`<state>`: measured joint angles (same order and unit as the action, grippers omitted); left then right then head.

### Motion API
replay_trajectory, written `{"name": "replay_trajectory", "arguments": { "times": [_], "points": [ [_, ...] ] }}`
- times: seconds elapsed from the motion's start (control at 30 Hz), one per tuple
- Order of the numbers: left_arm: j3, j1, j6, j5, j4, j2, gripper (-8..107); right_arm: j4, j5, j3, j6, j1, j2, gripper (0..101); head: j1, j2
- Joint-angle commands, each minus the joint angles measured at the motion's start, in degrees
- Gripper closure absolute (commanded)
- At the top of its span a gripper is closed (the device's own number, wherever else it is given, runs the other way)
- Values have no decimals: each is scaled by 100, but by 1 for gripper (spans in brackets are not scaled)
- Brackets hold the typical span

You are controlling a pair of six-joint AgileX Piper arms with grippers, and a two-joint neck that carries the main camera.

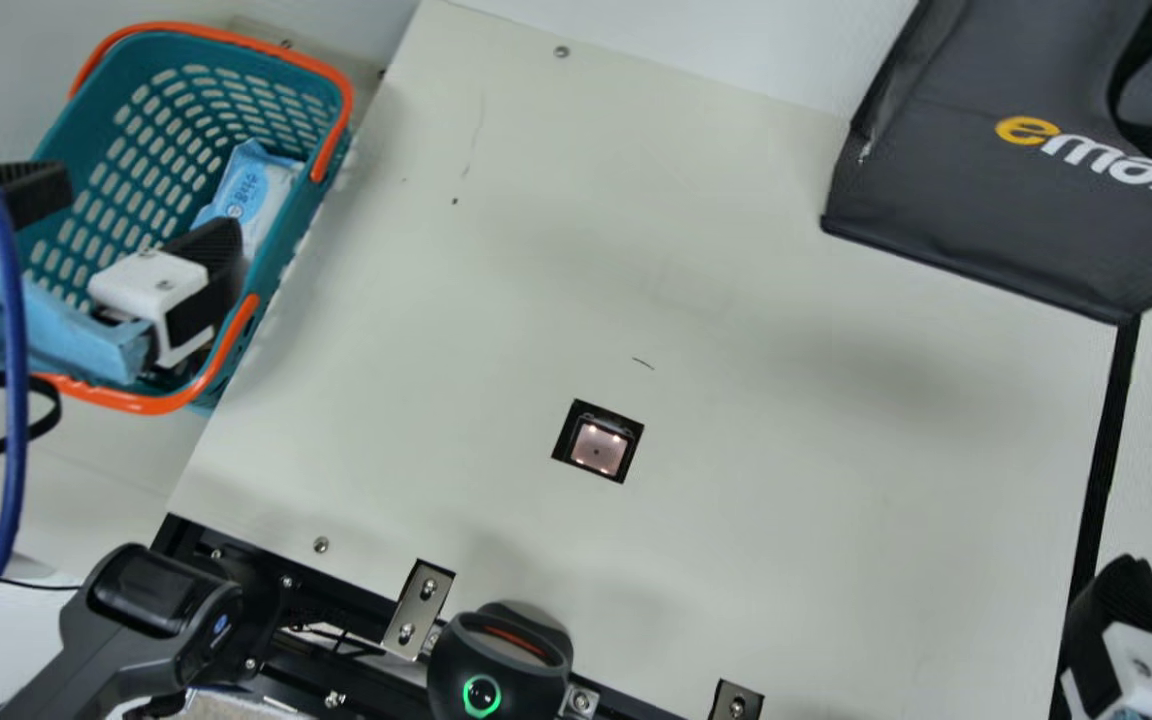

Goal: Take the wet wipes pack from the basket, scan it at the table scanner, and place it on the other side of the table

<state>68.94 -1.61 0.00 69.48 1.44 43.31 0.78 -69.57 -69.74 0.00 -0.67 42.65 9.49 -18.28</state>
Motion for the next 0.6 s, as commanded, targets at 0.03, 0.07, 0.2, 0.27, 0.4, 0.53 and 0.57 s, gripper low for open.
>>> {"name": "replay_trajectory", "arguments": {
  "times": [0.03, 0.07, 0.2, 0.27, 0.4, 0.53, 0.57],
  "points": [
    [0, 0, 0, 0, 0, 0, 9, 0, 0, 0, 0, 0, 0, 6, -157, -14],
    [0, 0, 0, 0, 0, 0, 9, 0, 0, 0, 0, 0, 0, 6, -157, -14],
    [0, 0, 0, 0, 0, 0, 9, 0, 0, 0, 0, 0, 0, 6, -157, -14],
    [1, -5, -5, -4, -4, 5, 9, 0, 0, 0, 0, 0, 0, 6, -157, -14],
    [-33, 116, -69, -13, -96, 26, 9, 0, 5, 0, 0, 0, 0, 6, -157, -14],
    [-70, 375, -295, -109, -351, 118, 9, 0, 5, 0, 0, 0, 0, 6, -157, -14],
    [-79, 455, -379, -150, -436, 158, 9, 0, 5, 0, 0, 0, 0, 6, -157, -14]
  ]
}}
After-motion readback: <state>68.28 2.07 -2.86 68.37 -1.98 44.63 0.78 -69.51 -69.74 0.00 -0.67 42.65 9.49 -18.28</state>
